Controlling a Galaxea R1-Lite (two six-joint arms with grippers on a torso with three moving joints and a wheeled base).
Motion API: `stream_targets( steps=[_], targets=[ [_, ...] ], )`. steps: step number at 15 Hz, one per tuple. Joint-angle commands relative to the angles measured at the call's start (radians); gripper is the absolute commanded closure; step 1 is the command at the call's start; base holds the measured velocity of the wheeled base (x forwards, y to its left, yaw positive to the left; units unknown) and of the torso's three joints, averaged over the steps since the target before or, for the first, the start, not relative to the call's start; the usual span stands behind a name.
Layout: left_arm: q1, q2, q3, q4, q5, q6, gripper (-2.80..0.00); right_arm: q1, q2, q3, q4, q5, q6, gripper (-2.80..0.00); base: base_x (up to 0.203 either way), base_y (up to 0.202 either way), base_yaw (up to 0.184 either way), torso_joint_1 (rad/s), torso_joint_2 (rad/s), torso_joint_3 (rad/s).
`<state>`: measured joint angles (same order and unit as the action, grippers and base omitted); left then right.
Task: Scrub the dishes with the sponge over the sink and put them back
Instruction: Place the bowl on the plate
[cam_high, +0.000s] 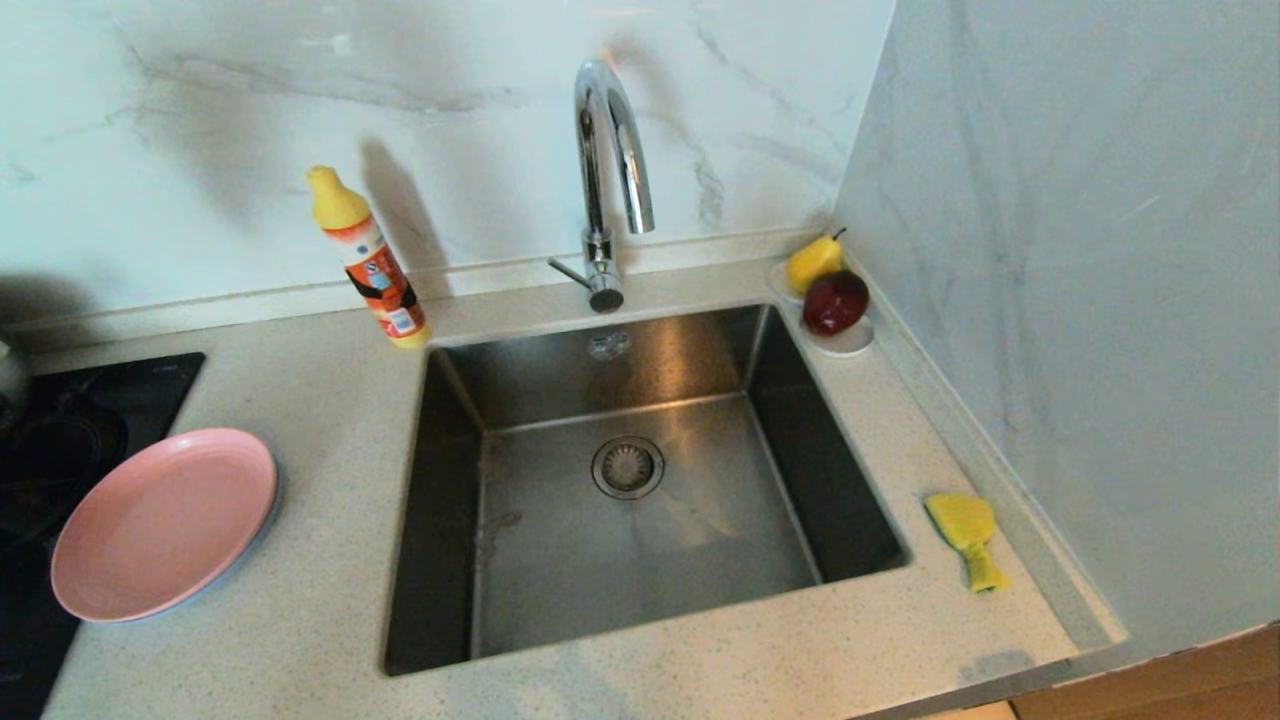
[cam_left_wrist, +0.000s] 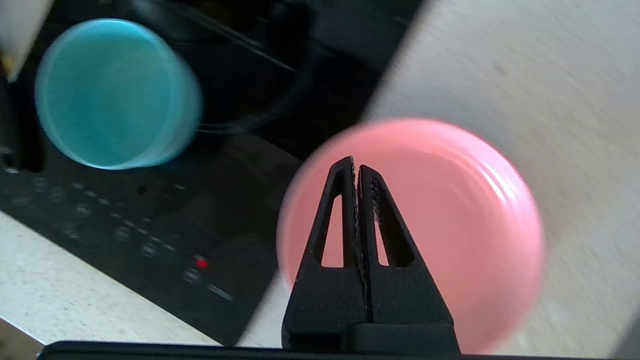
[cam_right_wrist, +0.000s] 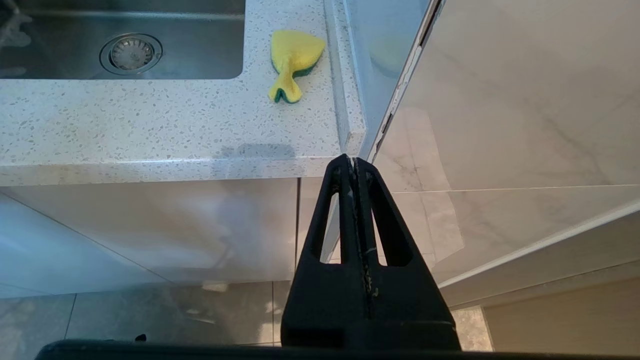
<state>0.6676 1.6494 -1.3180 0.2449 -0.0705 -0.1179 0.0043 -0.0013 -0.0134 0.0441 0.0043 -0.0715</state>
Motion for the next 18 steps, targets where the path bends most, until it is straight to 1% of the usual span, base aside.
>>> stream_targets(
  steps=[1,2,3,5,7,12,16,18],
  targets=[
    [0.088,0.06,-0.02,0.0,-0.04,0.008,0.0,0.0,-0.002,0.0,0.0,0.0,-0.001,0.0,0.0,0.0,0.0,0.0,0.0,0.0],
    [0.113,0.076,-0.025,-0.003,-0.057,0.013,0.0,0.0,-0.002,0.0,0.0,0.0,-0.001,0.0,0.0,0.0,0.0,0.0,0.0,0.0],
    [0.134,0.092,-0.031,-0.007,-0.061,0.021,-2.8,0.0,-0.002,0.0,0.0,0.0,-0.001,0.0,0.0,0.0,0.0,0.0,0.0,0.0],
    [0.177,0.134,-0.048,-0.011,-0.074,0.033,-2.8,0.0,-0.002,0.0,0.0,0.0,-0.001,0.0,0.0,0.0,0.0,0.0,0.0,0.0],
    [0.219,0.173,-0.059,-0.014,-0.128,0.032,-2.8,0.0,-0.002,0.0,0.0,0.0,-0.001,0.0,0.0,0.0,0.0,0.0,0.0,0.0],
    [0.277,0.28,-0.094,-0.02,-0.139,0.033,-2.8,0.0,-0.002,0.0,0.0,0.0,-0.001,0.0,0.0,0.0,0.0,0.0,0.0,0.0],
    [0.309,0.338,-0.121,-0.022,-0.152,0.034,-2.8,0.0,-0.002,0.0,0.0,0.0,-0.001,0.0,0.0,0.0,0.0,0.0,0.0,0.0],
    [0.325,0.367,-0.133,-0.027,-0.224,0.031,-2.8,0.0,-0.002,0.0,0.0,0.0,-0.001,0.0,0.0,0.0,0.0,0.0,0.0,0.0]
  ],
)
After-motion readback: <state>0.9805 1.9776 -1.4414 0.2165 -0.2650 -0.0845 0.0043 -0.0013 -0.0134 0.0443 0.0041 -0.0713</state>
